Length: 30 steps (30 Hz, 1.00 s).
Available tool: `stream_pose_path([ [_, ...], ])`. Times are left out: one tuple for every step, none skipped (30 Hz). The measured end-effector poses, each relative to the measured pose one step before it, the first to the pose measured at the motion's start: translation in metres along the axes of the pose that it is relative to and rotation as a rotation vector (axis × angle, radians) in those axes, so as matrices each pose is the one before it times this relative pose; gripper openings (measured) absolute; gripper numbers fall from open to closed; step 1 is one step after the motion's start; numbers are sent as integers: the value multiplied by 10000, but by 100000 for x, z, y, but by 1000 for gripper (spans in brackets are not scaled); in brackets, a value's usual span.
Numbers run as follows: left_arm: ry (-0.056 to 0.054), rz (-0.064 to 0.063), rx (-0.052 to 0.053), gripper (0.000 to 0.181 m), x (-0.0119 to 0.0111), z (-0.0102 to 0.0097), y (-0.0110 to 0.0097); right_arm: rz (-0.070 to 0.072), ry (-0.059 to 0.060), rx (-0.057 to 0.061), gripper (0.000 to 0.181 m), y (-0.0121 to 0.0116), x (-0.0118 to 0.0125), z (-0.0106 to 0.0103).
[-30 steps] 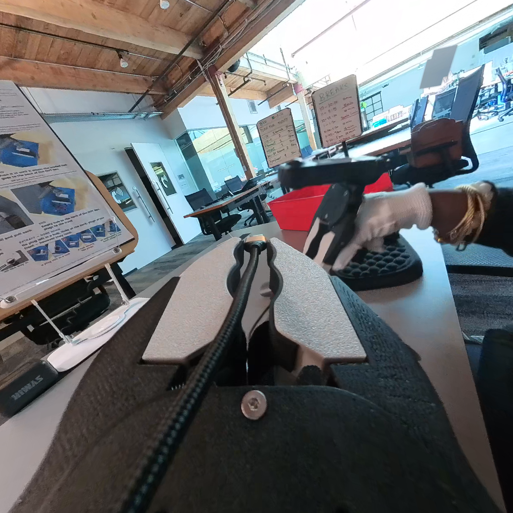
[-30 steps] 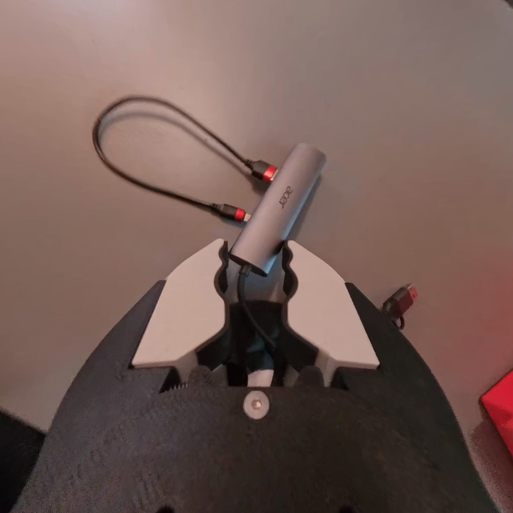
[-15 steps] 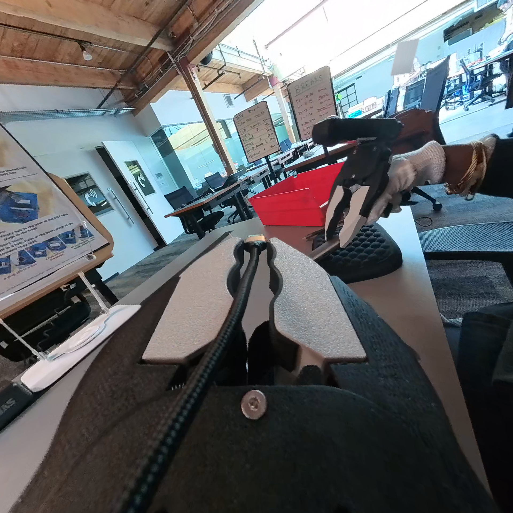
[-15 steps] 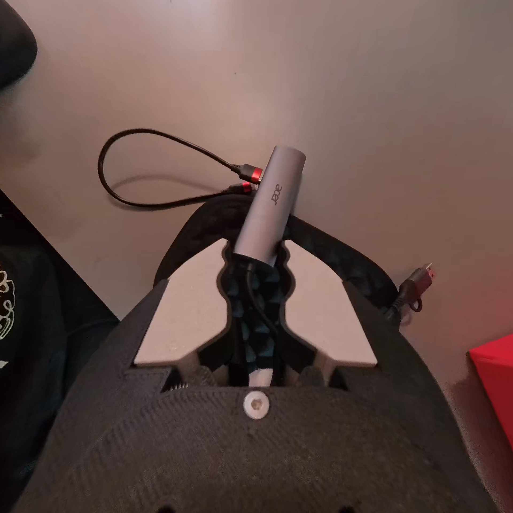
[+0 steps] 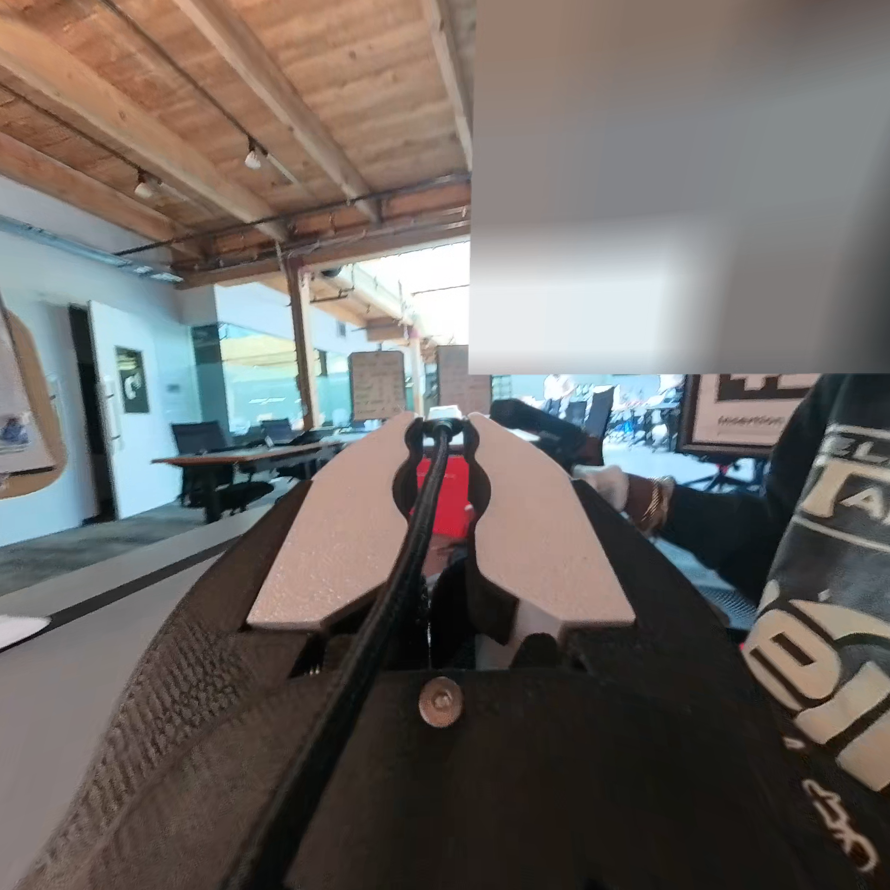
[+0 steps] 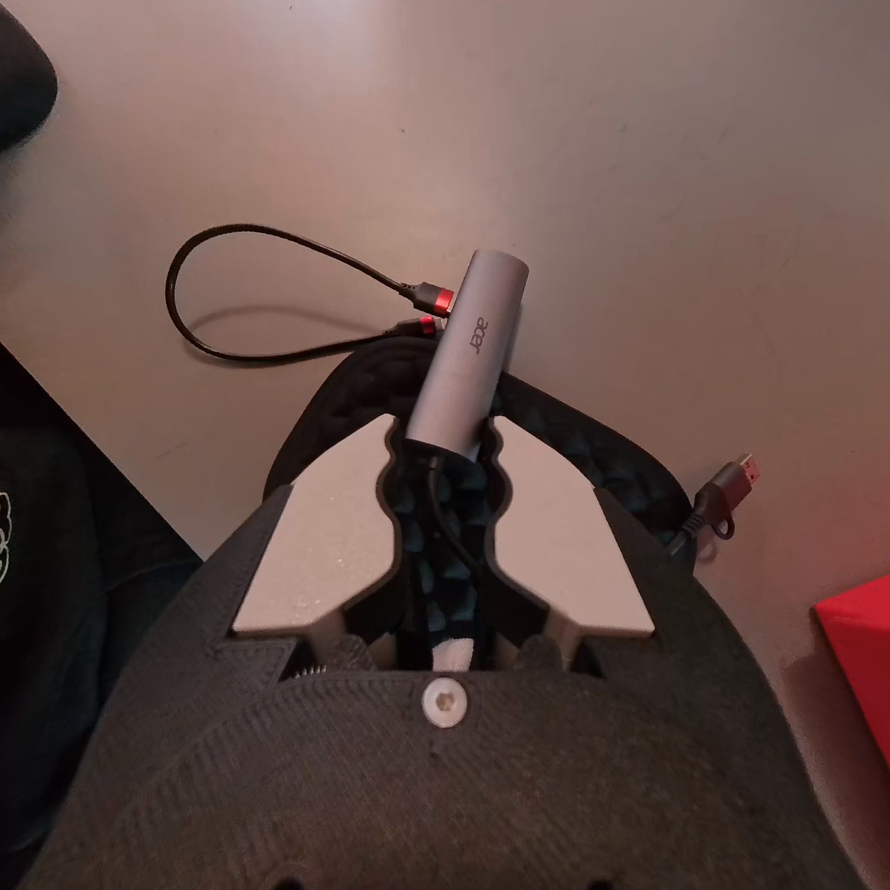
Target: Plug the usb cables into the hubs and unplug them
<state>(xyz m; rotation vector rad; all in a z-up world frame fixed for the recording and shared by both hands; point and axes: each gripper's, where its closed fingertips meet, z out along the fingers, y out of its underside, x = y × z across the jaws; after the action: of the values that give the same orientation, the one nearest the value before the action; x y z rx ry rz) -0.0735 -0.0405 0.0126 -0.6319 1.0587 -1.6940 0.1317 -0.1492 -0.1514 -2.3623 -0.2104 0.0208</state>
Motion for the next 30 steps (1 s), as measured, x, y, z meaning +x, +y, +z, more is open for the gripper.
stream_pose_path([
  [193,-189,312,15,172,-127,-444,-29,28,22,34,6,0,-8],
  [149,-133,232,15,118,-111,-335,-25,32,20,34,2,2,-17],
  [131,-46,196,15,136,-85,-293,-48,37,29,34,-14,-5,-9],
  [130,-13,182,15,177,-51,-292,-44,41,28,34,-18,19,-18],
  [116,-40,151,15,148,-52,-251,-25,44,39,34,-52,20,-47],
  [125,-106,164,15,126,-76,-238,-27,43,71,34,-116,20,-88],
  [294,-224,342,15,318,-115,-470,-26,16,121,34,-217,-7,-173],
  [497,-325,533,15,567,-156,-763,-19,35,179,34,-327,13,-245],
  [501,-319,547,15,582,-156,-815,-14,20,225,34,-396,-4,-297],
  [314,-213,452,16,332,-163,-676,6,-2,229,34,-411,-36,-307],
  [119,-99,295,15,87,-143,-449,9,14,225,34,-407,-8,-286],
  [18,-28,151,15,-31,-114,-261,-6,46,211,34,-385,14,-265],
  [-14,15,55,15,-30,-54,-130,-34,68,205,34,-374,42,-254],
  [-6,37,6,15,12,-10,-30,-55,86,207,34,-366,52,-231],
  [-19,43,-41,15,-5,9,58,-94,79,239,34,-423,22,-227],
  [-35,43,-89,15,-22,35,142,-188,54,345,35,-587,-75,-236],
  [-47,30,-118,15,-55,55,183,-343,62,558,36,-880,-153,-263],
  [-44,-3,-149,15,-66,60,241,-556,44,834,37,-1270,-302,-313],
  [-14,-57,-164,15,-39,105,293,-769,25,1129,40,-1720,-493,-302],
  [-18,-126,-219,15,-93,128,404,-918,93,1401,43,-2170,-584,-256],
  [-39,-222,-323,15,-184,158,616,-1043,200,1568,44,-2536,-626,-128],
  [5,-357,-409,15,-195,198,777,-1284,233,1512,44,-2625,-719,40],
  [132,-458,-411,15,-44,236,817,-1458,305,1187,37,-2392,-622,283],
  [170,-439,-384,15,35,262,762,-1329,287,730,27,-1846,-516,596],
  [106,-351,-405,14,-28,260,796,-971,-42,279,22,-1186,-693,939],
  [73,-273,-446,14,-51,242,822,-419,-427,-55,22,-610,-927,1159],
  [61,-195,-406,15,-26,239,721,-98,-658,0,26,-537,-1069,1176],
  [94,-88,-262,15,100,199,479,-39,-585,178,27,-586,-882,1077],
  [130,-24,-138,15,198,146,257,-109,-420,260,29,-517,-637,965],
  [83,-23,-95,15,127,72,157,-161,-348,295,30,-467,-536,862],
])
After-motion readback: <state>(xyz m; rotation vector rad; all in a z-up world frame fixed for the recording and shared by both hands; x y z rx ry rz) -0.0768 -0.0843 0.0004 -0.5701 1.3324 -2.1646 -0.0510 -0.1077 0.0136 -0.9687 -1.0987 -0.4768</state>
